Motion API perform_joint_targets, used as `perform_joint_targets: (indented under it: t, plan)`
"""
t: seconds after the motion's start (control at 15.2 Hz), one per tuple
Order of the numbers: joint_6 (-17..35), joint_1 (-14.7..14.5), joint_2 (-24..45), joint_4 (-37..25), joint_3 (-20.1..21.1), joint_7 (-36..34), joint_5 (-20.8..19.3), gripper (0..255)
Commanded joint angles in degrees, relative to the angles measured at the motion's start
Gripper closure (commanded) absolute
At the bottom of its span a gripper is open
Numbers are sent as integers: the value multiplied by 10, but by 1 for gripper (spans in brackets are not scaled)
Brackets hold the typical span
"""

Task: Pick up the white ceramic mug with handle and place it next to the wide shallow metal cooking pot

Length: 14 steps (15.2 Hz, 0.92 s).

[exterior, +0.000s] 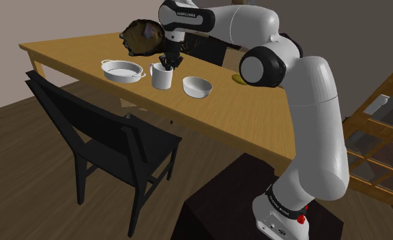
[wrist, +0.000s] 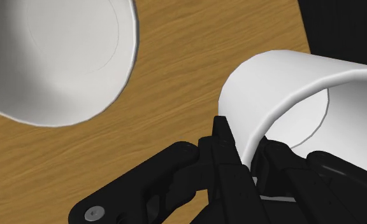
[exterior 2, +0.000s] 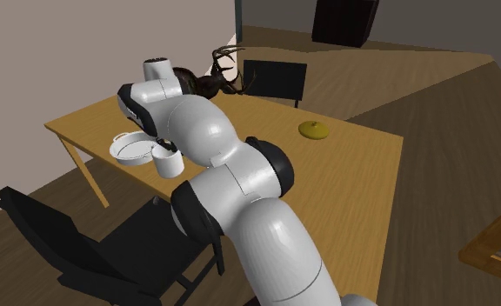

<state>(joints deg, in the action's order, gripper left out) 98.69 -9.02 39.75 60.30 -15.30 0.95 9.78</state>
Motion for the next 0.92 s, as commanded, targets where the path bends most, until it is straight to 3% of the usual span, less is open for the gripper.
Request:
perform_joint_targets:
  t: [0.0,0.46,0.86]
  plan:
    - [16,-2,0,16,0,1,0,255]
    - [69,-6,3,66,1,4,2,255]
    - [69,-6,3,66,1,4,2,255]
